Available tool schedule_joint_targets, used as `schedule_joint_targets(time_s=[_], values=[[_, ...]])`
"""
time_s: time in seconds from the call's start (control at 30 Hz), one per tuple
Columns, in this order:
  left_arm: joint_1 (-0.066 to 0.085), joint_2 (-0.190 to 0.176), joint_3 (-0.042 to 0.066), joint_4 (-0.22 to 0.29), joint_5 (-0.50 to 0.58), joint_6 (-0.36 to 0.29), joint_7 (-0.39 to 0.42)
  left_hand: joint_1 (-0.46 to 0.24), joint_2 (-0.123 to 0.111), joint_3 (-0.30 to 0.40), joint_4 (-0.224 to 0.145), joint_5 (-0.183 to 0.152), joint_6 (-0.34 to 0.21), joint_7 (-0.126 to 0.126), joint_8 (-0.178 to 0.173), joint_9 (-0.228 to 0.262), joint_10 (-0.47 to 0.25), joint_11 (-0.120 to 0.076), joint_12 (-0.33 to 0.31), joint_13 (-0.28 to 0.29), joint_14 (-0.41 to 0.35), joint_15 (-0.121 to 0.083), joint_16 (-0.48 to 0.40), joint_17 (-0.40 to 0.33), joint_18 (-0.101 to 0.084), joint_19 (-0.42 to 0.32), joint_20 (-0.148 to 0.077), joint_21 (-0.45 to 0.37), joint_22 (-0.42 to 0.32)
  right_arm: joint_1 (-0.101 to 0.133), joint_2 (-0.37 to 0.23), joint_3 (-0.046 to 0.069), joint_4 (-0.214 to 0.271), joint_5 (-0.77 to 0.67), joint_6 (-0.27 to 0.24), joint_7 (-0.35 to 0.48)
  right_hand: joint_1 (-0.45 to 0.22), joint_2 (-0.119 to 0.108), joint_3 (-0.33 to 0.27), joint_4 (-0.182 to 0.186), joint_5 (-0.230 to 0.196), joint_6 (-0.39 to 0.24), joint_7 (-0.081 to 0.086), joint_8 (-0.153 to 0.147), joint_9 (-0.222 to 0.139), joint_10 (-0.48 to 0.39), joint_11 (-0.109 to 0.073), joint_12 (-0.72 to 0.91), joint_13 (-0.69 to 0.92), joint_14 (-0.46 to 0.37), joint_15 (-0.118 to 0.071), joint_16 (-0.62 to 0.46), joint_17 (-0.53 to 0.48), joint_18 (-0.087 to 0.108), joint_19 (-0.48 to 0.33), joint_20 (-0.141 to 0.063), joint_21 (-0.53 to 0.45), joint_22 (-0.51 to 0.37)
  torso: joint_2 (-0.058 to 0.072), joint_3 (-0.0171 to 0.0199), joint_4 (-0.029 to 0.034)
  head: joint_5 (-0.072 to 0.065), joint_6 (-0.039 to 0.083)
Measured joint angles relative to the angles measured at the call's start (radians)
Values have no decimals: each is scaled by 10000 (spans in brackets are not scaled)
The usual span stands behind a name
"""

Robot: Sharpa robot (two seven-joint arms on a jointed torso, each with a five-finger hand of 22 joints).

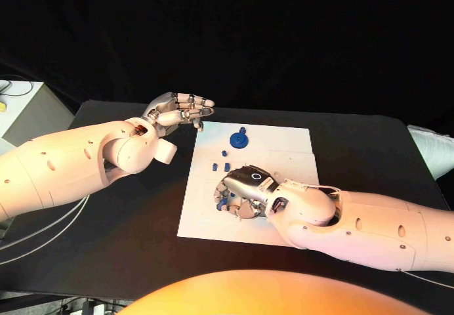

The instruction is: Assemble the parts on the task board

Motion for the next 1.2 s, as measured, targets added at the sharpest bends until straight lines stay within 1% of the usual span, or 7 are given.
schedule_joint_targets(time_s=[0.37,0.6,0.7,0.97,1.03,1.1,1.2], values=[[0,-6,2,13,0,-1,-7,0,0,0,0,0,0,0,0,0,1,0,-1,0,0,0,0,0,0,0,0,0,0,-24,258,1,-132,-121,186,-112,-255,145,-76,-81,319,-26,22,-21,41,-1,0,-30,268,13,14,0,-149,-2,-130,-16,-240,-130,6,-1,3,-35,0],[0,1,-2,13,-1,-2,-12,0,0,0,0,0,0,-1,0,0,1,0,-1,0,0,0,0,-2,0,0,0,0,1,-26,311,-15,-111,-134,222,-156,-987,-34,707,-1203,1228,-835,299,-303,-8,-234,-234,-672,183,27,177,-121,-382,-1,-382,195,-759,-398,2,3,-6,-40,0],[0,1,-2,13,-1,-3,-15,0,0,0,0,0,1,0,0,0,1,0,-1,0,0,0,0,-8,0,0,0,0,1,-34,303,-25,-95,-104,200,-144,-1235,-179,812,-1310,1393,-1117,392,-449,-70,-471,-246,-865,63,14,297,-193,-552,-2,-493,307,-1070,-592,-3,6,-10,-42,0],[0,-1,1,11,-1,-5,-25,0,0,-19,18,0,-21,-22,0,-8,-22,23,-1,5,0,0,0,-8,0,22,22,0,-6,-78,227,-73,-61,2,107,-78,-1566,-367,430,-1292,1296,-1641,457,-712,-172,-1519,-31,-913,-382,34,433,-423,-1012,2,-835,462,-1998,-1208,-8,7,-12,-64,0],[1,-3,2,10,-1,-5,-29,0,0,-28,28,0,-35,-35,0,-8,-37,38,-1,9,0,0,0,-8,1,38,38,0,-12,-78,200,-73,-61,33,35,-65,-1515,-415,145,-1330,1244,-1864,519,-833,-215,-1976,37,-903,-512,-25,516,-660,-1477,237,-1139,519,-2681,-1667,-8,7,-12,-69,0],[1,-4,2,10,-1,-5,-33,0,0,-28,28,0,-34,-35,0,-8,-37,38,-1,9,0,0,0,-8,0,38,38,0,-12,-78,182,-73,-61,63,-40,-50,-1513,-413,-245,-1350,1188,-2069,528,-929,-261,-2342,60,-780,-586,-135,589,-839,-1832,238,-1376,543,-3250,-2041,-8,6,-12,-76,0],[1,-5,2,10,-1,-5,-37,0,0,-28,28,0,-34,-35,0,-8,-37,38,-1,9,0,0,0,-8,0,37,38,0,-12,-77,160,-73,-57,113,-177,-25,-1235,-144,-1068,-1289,1188,-2208,534,-967,-298,-2773,99,-459,-623,-304,572,-996,-2155,373,-1568,624,-3873,-2444,-8,6,-9,-86,0]])
